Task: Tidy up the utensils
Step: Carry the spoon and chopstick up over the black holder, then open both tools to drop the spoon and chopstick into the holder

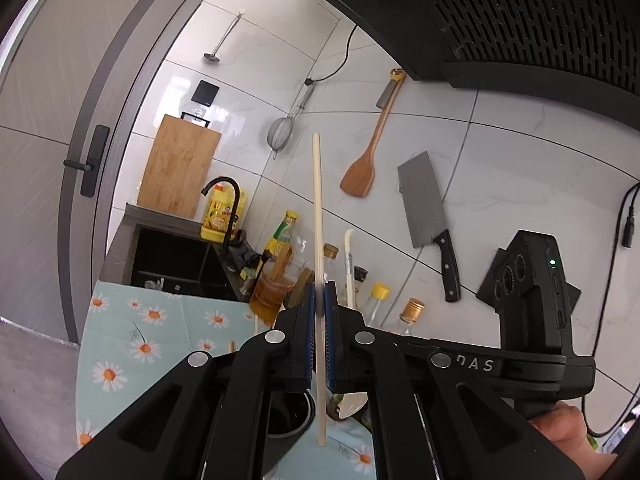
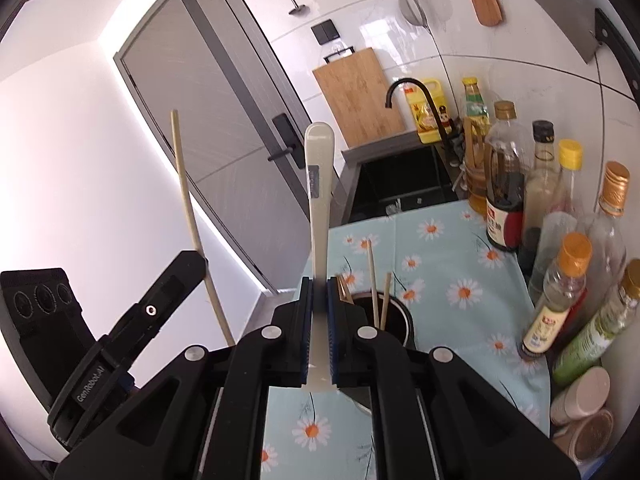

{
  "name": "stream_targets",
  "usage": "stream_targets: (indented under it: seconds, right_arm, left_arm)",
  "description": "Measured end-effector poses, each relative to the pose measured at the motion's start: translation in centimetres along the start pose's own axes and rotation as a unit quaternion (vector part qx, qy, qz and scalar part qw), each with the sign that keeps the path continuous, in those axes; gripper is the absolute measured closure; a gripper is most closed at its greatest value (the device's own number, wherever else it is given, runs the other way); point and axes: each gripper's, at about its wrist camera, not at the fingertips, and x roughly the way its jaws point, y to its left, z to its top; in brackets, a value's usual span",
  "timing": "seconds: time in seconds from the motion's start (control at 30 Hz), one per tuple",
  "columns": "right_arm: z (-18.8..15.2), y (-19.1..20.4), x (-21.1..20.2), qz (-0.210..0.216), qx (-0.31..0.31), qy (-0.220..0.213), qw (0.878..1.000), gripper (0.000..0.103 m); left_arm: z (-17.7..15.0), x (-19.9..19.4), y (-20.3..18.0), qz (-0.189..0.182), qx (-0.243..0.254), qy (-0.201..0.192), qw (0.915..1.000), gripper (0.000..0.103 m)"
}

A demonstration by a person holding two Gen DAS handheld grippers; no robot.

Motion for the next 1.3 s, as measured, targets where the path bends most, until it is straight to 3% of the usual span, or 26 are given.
stream_targets:
  seconds: [0.27, 0.63, 1.3]
  right_arm:
    - [1.7, -1.1, 1.1, 0.002, -0.030, -0.056, 0.998, 0.095]
    - [0.4, -4.4, 5.1, 0.014, 0.014, -0.033, 0.999, 0.095]
    - [-2.7, -4.8, 6.4, 0.015, 0.027, -0.003, 1.000, 0.092]
  left_arm:
    - [0.4, 1.6, 0.2, 0.022, 0.018, -0.047, 0.9985, 0.099]
    - [-2.6, 5.0, 1.4, 0.046, 0.018, -0.027, 0.9984, 0.099]
    - [-6.0, 6.3, 2.0, 0.078, 0.031, 0.005, 0.9964, 0.098]
